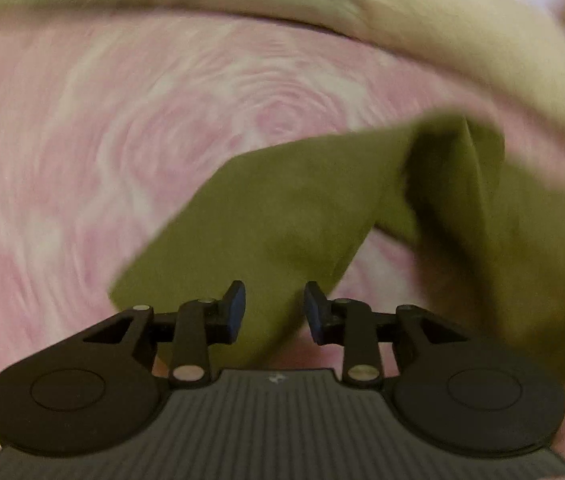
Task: Fold clothes
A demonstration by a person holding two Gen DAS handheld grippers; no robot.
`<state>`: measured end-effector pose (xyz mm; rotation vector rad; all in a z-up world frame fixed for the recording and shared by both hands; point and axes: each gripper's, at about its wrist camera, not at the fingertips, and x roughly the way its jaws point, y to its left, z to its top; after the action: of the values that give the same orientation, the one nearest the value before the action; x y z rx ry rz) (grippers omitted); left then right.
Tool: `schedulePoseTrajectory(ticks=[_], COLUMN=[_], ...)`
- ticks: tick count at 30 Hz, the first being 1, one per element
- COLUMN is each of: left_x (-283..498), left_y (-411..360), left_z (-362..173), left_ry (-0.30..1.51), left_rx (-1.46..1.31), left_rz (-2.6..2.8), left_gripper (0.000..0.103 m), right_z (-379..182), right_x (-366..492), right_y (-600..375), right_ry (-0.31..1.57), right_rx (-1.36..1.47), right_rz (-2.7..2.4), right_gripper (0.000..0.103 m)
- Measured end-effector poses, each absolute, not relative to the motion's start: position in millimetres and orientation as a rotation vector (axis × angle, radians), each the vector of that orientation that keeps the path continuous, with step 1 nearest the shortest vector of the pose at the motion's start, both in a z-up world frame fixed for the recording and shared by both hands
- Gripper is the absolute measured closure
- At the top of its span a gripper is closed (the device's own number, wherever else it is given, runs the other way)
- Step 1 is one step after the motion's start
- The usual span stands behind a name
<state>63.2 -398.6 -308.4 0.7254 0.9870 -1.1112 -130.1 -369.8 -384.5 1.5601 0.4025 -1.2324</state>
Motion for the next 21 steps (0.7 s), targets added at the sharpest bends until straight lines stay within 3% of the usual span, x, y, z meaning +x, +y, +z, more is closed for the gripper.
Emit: schedulePoseTrajectory(ticks=[1,3,7,10,17,19,21], left_x=[59.6,58.1,54.5,47.8,35.7,37.1,45.2], left_y=[-399.4,-399.3,-397.0,-395.0,-387.3,-386.4,-387.5], left_z=[-311.5,-314.9,-318.2,-319.1,-333.6,-338.1,-334.8], left_ry=[0.951,0.942,0.922,0.867,0.826,0.82,0.814], left_rx=[0.768,0.801,0.859,0.913,1.028,1.049,1.044], left_rz=[-1.132,-1.175,-1.255,-1.287,-1.31,-1.316,-1.309], left_gripper=[0.078,0.092,0.091,0.085,0.085,0.099,0.101], right_z=[-383.7,-383.9,-385.7,-385.4,-385.9,-386.1,-386.2], right_x=[-128.6,-127.6,-128.5,-127.5,-121.6,-122.2,-122.3], right_y=[-373.7,-378.4,-375.4,-370.0,-370.2,-369.8,-369.4], right_ry=[0.408,0.406,0.409,0.411,0.437,0.433,0.431], right_rx=[1.553,1.547,1.534,1.516,1.484,1.485,1.483], right_rz=[-1.233,-1.221,-1.218,-1.219,-1.226,-1.226,-1.225], right_gripper=[0.038,0.038,0.038,0.038,0.038,0.038,0.038])
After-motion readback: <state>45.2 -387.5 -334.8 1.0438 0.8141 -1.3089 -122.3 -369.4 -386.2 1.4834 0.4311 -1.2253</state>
